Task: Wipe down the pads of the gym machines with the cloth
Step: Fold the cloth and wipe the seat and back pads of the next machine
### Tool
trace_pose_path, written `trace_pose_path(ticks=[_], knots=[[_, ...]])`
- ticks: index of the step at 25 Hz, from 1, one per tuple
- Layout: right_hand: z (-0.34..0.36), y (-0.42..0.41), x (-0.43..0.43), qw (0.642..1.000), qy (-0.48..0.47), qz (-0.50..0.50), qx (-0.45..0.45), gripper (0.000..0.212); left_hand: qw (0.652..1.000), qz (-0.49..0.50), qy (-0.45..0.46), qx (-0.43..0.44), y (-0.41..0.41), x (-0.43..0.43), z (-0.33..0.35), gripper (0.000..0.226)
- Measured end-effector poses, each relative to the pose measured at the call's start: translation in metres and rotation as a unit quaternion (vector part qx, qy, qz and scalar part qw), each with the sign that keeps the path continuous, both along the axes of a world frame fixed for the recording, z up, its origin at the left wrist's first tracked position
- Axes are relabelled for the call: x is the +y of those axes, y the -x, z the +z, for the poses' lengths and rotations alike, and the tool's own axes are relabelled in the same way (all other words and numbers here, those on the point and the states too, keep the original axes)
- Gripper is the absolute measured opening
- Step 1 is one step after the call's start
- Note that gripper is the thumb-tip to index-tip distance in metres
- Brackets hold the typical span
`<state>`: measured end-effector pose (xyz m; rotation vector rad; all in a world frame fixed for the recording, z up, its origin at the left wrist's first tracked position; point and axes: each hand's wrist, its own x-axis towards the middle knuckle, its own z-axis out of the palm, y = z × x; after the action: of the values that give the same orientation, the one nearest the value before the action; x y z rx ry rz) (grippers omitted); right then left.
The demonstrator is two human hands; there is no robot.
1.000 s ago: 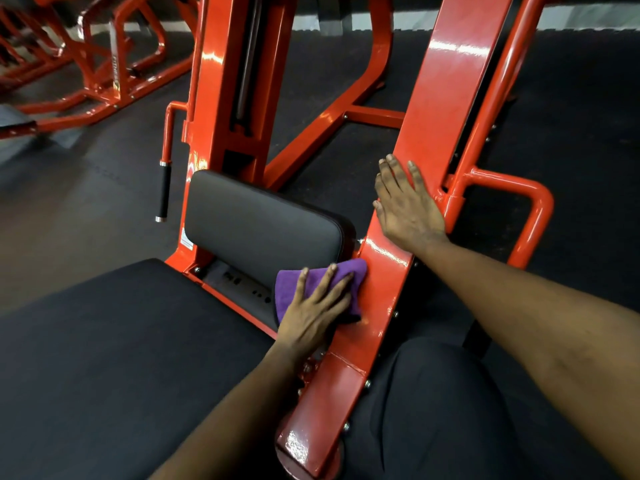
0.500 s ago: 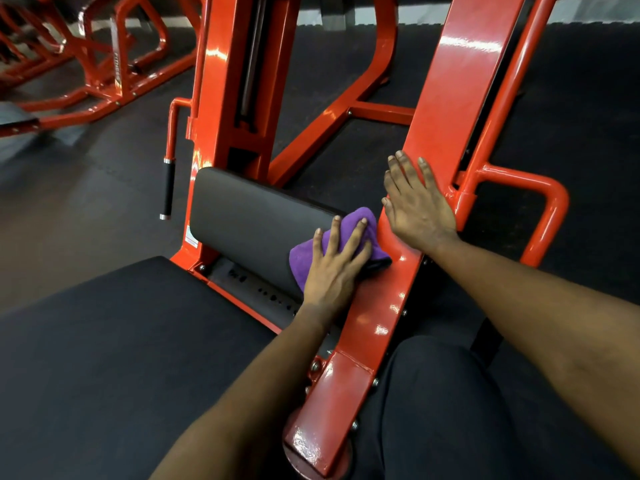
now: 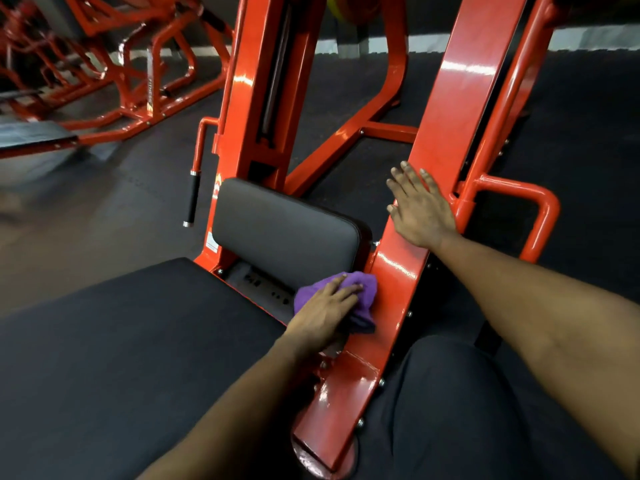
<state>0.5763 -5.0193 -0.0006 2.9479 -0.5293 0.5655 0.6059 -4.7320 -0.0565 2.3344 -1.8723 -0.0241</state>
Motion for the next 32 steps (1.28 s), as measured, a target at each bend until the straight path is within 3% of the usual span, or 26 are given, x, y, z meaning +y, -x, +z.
trace_pose_path(ticks=[2,3,4,6,7,9,13,16,21,23,25,28,32], knots=[[0.01,-0.002,0.007,0.987,-0.161,0.009,0.016,0.045,0.99,0.068,0.076,0.094,-0.003,0.004,0.036,0.061],[0.02,-0.002,0.017,0.956,-0.293,0.011,0.021,0.036,0.98,0.095,0.129,0.12,-0.005,0.005,0.055,0.06],[0.03,0.001,0.032,0.897,-0.442,0.015,0.009,0.026,0.967,0.116,0.179,0.14,-0.005,0.007,0.073,0.06],[0.055,0.015,0.069,0.749,-0.662,0.03,-0.019,0.032,0.944,0.131,0.252,0.167,-0.002,0.01,0.108,0.057],[0.066,0.024,0.085,0.706,-0.708,0.033,-0.014,0.038,0.932,0.136,0.282,0.185,0.0,0.012,0.124,0.054],[0.084,0.037,0.108,0.676,-0.735,0.054,-0.013,0.043,0.898,0.171,0.324,0.243,0.003,0.014,0.156,0.046],[0.122,0.047,0.139,0.648,-0.741,0.146,-0.099,0.024,0.87,0.226,0.327,0.291,0.01,0.021,0.205,0.026],[0.147,0.047,0.158,0.658,-0.719,0.191,-0.118,0.022,0.868,0.234,0.32,0.297,0.016,0.032,0.226,0.021],[0.172,0.045,0.181,0.685,-0.687,0.23,-0.07,0.057,0.903,0.219,0.266,0.256,0.012,0.054,0.257,0.016],[0.182,0.045,0.189,0.683,-0.691,0.224,-0.077,0.044,0.923,0.212,0.214,0.241,0.013,0.062,0.271,0.021],[0.193,0.049,0.195,0.687,-0.689,0.201,-0.113,0.024,0.916,0.208,0.195,0.283,0.017,0.069,0.283,0.031],[0.206,0.057,0.202,0.716,-0.658,0.176,-0.151,0.04,0.881,0.23,0.215,0.353,0.03,0.079,0.291,0.036],[0.21,0.063,0.21,0.739,-0.62,0.233,-0.123,0.042,0.888,0.242,0.221,0.322,0.034,0.092,0.284,0.044]])
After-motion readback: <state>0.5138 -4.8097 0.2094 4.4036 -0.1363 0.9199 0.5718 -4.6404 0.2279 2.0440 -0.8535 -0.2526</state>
